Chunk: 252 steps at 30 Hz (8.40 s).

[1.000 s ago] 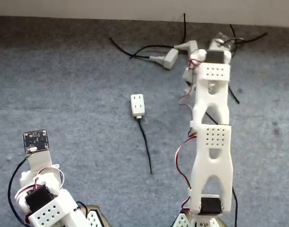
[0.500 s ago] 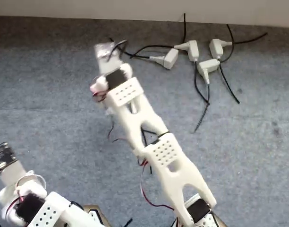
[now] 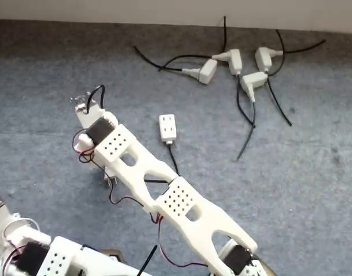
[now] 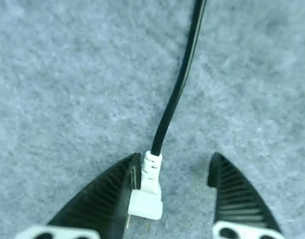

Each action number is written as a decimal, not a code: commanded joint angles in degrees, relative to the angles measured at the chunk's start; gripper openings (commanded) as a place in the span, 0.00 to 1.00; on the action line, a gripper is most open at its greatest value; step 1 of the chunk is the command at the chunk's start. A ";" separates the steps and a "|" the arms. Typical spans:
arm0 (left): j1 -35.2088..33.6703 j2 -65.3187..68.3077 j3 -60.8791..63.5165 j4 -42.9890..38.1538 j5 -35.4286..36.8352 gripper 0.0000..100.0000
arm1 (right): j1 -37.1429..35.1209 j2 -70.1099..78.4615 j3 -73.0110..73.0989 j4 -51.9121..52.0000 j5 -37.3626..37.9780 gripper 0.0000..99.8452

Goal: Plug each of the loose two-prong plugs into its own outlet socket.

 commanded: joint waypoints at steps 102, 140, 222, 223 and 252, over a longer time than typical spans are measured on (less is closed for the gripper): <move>70.02 111.25 -69.58 17.76 44.40 0.01 | 50.95 -44.70 66.68 -15.43 20.31 0.28; 83.21 69.32 -100.79 32.79 52.48 0.01 | 47.60 -35.30 61.85 -15.60 20.31 0.28; 94.11 35.03 -2.15 -81.76 105.85 0.01 | 17.45 -88.84 96.13 -18.24 14.86 0.01; 94.73 35.03 -2.15 -81.76 105.67 0.01 | 17.45 -88.75 96.31 -19.12 14.86 0.01; 99.38 35.03 -1.45 -81.32 104.53 0.01 | 29.41 -77.41 91.65 -32.31 14.51 0.01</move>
